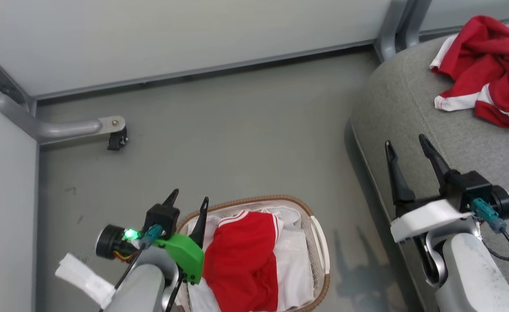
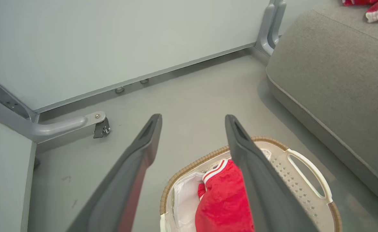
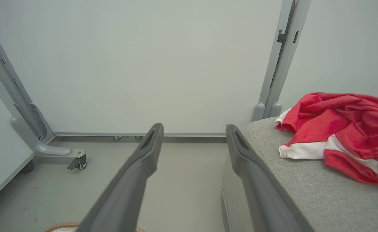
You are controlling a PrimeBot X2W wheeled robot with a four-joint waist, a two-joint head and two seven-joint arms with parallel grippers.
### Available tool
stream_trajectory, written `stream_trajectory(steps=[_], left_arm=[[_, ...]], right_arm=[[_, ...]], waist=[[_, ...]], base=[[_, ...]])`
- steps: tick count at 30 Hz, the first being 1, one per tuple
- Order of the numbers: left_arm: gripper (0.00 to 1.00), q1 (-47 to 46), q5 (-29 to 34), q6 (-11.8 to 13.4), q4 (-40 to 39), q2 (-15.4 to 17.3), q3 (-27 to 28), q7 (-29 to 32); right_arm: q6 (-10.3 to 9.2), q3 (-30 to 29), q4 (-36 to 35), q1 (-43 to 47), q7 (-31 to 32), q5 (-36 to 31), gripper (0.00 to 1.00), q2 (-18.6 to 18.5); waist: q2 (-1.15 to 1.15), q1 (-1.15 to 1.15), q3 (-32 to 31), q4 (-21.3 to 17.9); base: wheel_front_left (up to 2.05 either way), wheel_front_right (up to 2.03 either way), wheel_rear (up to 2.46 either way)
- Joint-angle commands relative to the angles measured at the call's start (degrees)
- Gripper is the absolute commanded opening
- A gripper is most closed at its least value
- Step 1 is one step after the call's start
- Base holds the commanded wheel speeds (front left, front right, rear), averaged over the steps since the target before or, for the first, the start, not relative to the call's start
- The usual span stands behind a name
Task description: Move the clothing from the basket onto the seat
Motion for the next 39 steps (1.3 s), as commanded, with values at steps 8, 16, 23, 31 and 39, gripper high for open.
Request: stream_trajectory(steps=[8, 16, 23, 31, 39], left_arm=[[1.0, -12.7, 2.1, -0.4, 16.4, 0.3, -8.7, 1.5], [1.0, -19.5, -0.5, -0.3, 24.4, -0.2, -15.3, 2.2], [1.0, -24.9, -1.8, -0.3, 28.6, -0.2, -18.4, 4.1], [1.0, -30.4, -1.2, 0.7, 31.4, 1.1, -19.4, 4.9], [1.0, -32.2, -2.1, 1.5, 32.7, 1.8, -19.6, 6.5]], right_arm=[[-0.06, 2.6, -0.5, -7.1, 0.0, -1.2, 1.0, -0.1], [-0.06, 4.3, -1.4, -11.1, 0.0, -1.8, 1.0, -0.1], [-0.06, 5.7, -2.8, -13.8, 0.0, -0.9, 1.0, -0.1], [-0.06, 6.6, -4.6, -15.4, 0.0, -0.3, 1.0, -0.1], [-0.06, 7.1, -4.9, -15.9, 0.0, 0.2, 1.0, -0.1]], waist=[[0.0, 0.0, 18.4, -4.4], [0.0, 0.0, 26.4, -6.2], [0.0, 0.0, 31.1, -7.9], [0.0, 0.0, 34.8, -9.4], [0.0, 0.0, 36.2, -10.1]], base=[[0.0, 0.0, 0.0], [0.0, 0.0, 0.0], [0.0, 0.0, 0.0], [0.0, 0.0, 0.0], [0.0, 0.0, 0.0]])
